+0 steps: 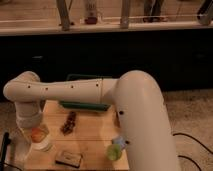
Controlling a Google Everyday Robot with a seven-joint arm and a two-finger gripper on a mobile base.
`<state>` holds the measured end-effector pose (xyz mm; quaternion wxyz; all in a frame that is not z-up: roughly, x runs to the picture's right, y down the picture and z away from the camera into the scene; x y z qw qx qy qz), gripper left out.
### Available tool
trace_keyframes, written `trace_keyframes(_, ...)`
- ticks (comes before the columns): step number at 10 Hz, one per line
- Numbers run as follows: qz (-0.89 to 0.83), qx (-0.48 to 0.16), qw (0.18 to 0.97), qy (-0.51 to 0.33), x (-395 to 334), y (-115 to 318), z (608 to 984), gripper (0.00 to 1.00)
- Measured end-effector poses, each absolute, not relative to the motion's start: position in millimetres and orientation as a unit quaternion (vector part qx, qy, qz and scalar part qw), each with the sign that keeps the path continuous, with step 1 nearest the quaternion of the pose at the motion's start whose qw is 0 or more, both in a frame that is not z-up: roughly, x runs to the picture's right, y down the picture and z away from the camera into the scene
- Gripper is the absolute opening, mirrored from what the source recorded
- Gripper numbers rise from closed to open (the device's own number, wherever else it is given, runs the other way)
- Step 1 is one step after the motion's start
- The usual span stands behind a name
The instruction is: Place apple in paper cup
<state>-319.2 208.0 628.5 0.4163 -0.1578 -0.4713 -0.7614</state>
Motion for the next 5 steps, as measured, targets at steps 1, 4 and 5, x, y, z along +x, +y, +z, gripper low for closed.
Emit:
trace_keyframes(1,-0.762,-0.159,0.415,-0.471,-319.1,207.6,628.7,0.58)
trace_keyframes(4,-0.763,-0.162,0.410,-0.472,-320.8,208.5,628.4,0.80)
trace_keyframes(5,-0.764,-0.163,0.409,-0.472,-321.6,208.4,628.1,0.80)
